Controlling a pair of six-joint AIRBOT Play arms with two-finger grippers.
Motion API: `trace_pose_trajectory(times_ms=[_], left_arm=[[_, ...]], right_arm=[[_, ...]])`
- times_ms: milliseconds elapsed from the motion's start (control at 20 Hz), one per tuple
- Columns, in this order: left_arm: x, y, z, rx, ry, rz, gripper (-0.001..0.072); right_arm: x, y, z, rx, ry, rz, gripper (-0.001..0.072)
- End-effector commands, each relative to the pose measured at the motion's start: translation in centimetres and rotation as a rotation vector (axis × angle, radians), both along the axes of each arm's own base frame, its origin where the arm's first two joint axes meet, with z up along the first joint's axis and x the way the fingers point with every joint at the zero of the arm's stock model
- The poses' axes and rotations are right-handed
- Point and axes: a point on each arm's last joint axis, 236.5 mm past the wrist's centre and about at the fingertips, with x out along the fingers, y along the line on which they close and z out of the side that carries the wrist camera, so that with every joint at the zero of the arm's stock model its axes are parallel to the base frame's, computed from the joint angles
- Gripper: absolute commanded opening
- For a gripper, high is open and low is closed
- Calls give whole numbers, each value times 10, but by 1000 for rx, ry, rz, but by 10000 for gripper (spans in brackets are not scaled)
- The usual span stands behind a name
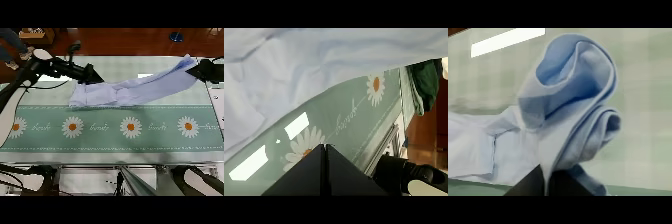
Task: Fold the shirts.
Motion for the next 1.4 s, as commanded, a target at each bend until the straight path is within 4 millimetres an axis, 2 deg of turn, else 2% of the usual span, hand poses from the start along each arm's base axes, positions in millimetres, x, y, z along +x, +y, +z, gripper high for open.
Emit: trace_pose_trajectory(times_ms=[0, 100, 250, 450, 800, 900, 1000, 1100, 1150, 1200, 1350], left_arm=[[-25, -49, -9, 6, 16, -58, 19], [-32, -69, -14, 13, 0, -70, 19], [-30, -90, -27, 21, 23, -24, 19], [-50, -131, -39, -58, 113, -36, 19], [-95, -198, -95, -96, 304, -26, 18], [-95, -214, -102, -145, 374, 27, 18], [-87, -214, -99, -183, 375, 48, 17], [-69, -199, -80, -223, 322, 34, 16], [-56, -186, -60, -255, 274, 29, 15], [-41, -171, -38, -287, 223, 36, 15], [3, -106, 56, -394, 22, 76, 15]], right_arm=[[-26, 14, 28, -17, -38, 47, 24], [-38, 21, 41, -24, -56, 63, 24], [-55, 29, 59, -24, -80, 69, 24], [-72, 37, 72, -25, -97, 80, 24], [-78, 57, 90, 61, -131, 121, 24], [-79, 58, 89, 60, -130, 124, 24], [-79, 56, 88, 49, -128, 124, 24], [-79, 58, 88, 51, -126, 130, 24], [-80, 61, 86, 45, -123, 139, 24], [-80, 64, 84, 32, -121, 151, 24], [-73, 79, 72, -41, -111, 176, 24]])
